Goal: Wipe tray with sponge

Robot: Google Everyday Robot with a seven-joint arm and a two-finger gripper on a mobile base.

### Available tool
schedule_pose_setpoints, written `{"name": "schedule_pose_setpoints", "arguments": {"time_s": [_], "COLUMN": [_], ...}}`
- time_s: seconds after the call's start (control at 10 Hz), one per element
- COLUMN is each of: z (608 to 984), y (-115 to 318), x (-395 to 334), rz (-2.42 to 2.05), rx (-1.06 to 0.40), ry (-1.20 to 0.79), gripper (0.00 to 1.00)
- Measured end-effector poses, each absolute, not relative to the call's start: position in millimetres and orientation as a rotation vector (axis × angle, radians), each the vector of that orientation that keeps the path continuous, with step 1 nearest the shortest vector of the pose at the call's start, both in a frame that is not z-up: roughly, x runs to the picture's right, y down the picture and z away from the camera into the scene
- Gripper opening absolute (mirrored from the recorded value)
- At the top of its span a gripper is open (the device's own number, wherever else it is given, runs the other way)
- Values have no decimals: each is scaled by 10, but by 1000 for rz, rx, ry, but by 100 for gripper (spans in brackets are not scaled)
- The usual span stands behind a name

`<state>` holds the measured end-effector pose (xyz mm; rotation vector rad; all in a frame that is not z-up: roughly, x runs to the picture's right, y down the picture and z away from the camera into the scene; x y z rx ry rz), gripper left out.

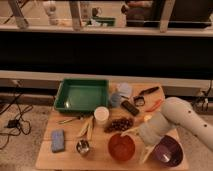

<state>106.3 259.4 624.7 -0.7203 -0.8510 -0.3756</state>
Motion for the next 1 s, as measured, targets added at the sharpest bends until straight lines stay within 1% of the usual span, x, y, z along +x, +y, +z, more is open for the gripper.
{"name": "schedule_pose_setpoints", "arguments": {"time_s": [0.3, 0.6, 1.0], "z": [6174, 6128, 6107], "y": [2744, 2866, 2916], "x": [388, -85, -184], "rz": [-429, -463, -478], "rx": [-749, -787, -808], "ry": [-899, -917, -919], "gripper": [80, 80, 80]}}
